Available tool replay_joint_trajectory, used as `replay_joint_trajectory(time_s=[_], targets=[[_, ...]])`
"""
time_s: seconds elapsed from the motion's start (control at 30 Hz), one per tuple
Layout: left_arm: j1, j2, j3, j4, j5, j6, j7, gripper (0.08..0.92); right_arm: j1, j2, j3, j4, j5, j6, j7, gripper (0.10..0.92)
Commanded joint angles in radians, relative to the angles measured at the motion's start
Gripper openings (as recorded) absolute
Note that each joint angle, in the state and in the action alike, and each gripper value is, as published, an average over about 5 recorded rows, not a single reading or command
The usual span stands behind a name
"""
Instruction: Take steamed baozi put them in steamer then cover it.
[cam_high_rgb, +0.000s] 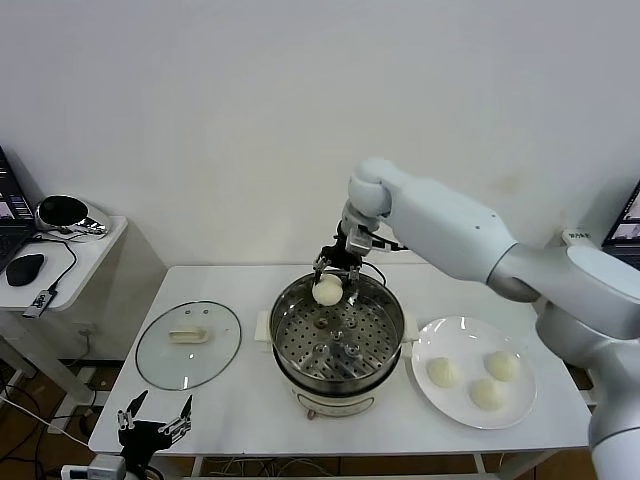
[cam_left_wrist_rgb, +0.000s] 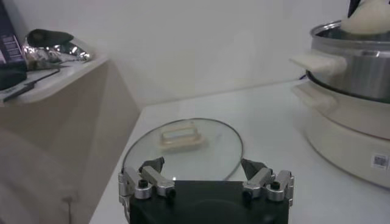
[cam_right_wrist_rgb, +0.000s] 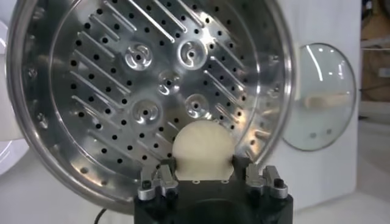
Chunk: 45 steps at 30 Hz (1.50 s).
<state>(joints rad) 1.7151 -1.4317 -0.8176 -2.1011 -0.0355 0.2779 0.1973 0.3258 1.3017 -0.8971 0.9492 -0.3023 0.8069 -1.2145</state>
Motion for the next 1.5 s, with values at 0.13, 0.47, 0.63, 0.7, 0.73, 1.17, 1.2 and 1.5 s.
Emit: replay_joint_trajectory(time_s=[0.13, 0.47, 0.63, 0.7, 0.73, 1.17, 1.2, 1.5], targets=[[-0.002, 0.004, -0.003, 0.007, -0.001, -0.001, 0.001, 0.823, -0.027, 0.018, 0.006, -0.033, -0.094, 0.021, 0.052, 0.586], [-0.011, 0.009, -0.007, 0.019, -0.001, 0.0, 0.003, 0.823, -0.046, 0.024, -0.009, -0.065, -0.075, 0.021, 0.111, 0.624], [-0.012, 0.009, -0.007, 0.02, 0.0, 0.001, 0.004, 0.823, -0.033, 0.016, -0.023, -0.053, -0.031, -0.016, 0.127, 0.758], [-0.011, 0.009, -0.008, 0.02, 0.001, 0.001, 0.004, 0.823, -0.021, 0.009, -0.017, -0.037, 0.003, -0.051, 0.102, 0.794], [-0.01, 0.009, -0.009, 0.02, 0.002, 0.002, 0.004, 0.823, -0.015, 0.004, -0.015, -0.028, 0.032, -0.067, 0.089, 0.809], [-0.005, 0.009, -0.01, 0.001, 0.008, 0.021, 0.01, 0.823, 0.197, -0.261, 0.0, 0.143, 0.523, -0.658, -0.056, 0.823], [-0.007, 0.009, -0.009, 0.0, 0.009, 0.025, 0.01, 0.823, 0.212, -0.298, -0.006, 0.153, 0.544, -0.725, -0.058, 0.823], [-0.02, 0.021, 0.001, 0.003, 0.005, 0.035, 0.004, 0.823, 0.212, -0.629, -0.077, 0.353, 0.526, -1.264, -0.081, 0.823]])
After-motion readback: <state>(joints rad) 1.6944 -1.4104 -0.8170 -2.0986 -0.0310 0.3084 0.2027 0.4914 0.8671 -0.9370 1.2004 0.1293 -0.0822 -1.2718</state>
